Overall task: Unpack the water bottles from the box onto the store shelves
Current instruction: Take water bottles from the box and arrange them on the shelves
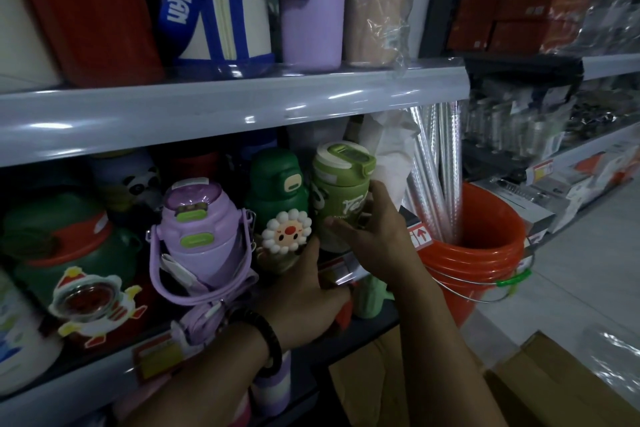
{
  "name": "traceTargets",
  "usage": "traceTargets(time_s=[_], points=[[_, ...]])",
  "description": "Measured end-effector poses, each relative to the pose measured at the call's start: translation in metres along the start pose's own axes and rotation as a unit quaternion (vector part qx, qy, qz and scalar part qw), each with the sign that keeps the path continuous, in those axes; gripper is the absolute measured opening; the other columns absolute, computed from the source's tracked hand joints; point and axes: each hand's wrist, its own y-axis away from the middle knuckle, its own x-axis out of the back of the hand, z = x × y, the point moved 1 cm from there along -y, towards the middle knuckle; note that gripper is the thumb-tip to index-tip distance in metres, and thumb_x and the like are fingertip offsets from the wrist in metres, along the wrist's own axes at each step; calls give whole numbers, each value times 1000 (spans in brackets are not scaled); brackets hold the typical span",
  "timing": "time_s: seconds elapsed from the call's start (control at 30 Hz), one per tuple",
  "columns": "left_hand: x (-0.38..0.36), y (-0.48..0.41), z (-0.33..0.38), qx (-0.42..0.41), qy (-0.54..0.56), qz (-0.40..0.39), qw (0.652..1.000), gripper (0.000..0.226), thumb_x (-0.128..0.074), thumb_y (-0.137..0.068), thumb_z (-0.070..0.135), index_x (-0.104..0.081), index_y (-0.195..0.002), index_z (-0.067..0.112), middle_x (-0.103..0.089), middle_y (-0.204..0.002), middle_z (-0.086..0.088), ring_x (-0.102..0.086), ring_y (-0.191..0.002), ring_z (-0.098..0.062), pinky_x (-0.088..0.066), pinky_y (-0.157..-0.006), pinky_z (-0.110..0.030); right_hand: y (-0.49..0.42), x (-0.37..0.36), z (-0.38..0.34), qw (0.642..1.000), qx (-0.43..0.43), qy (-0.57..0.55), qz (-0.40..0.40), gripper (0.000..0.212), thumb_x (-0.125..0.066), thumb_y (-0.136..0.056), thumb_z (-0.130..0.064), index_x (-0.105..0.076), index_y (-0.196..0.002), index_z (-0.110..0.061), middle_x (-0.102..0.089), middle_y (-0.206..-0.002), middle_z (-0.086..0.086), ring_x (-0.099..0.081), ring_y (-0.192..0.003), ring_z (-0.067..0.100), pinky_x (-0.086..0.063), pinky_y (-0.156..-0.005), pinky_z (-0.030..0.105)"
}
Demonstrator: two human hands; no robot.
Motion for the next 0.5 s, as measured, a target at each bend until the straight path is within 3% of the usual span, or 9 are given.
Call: traceTargets(time_s=[0.2, 0.3, 0.5], points=[[-2, -3, 0, 3, 14, -8, 1000, 85, -69, -76, 44, -33, -154, 47, -64, -138, 20, -62, -125, -7, -51, -108, -46, -1, 0, -2, 1000, -7, 3, -9, 64, -87, -83, -34, -50, -135, -31, -70, -116, -14, -63, -107, -8, -59, -91, 30], [-2, 0, 5, -12, 3, -9, 1000, 64, -66, -80, 34, -48, -141, 47, -68, -130, 21, -64, -120, -4, -51, -108, -43, 0, -1, -3, 1000, -6, 18, 6, 65, -88, -80, -37, -51, -134, -30, -71, -118, -13, -67, -108, 3, -59, -94, 36], [3, 9, 16, -12, -26, -14, 999, 45, -60, -76, 46, -61, -121, 42, -75, -105, 14, -71, -96, -10, -59, -91, -44, 0, 10, -18, 998, -19, 46, 26, 64, -87, -77, -45, -56, -130, -28, -73, -116, -8, -70, -106, 11, -61, -91, 43]])
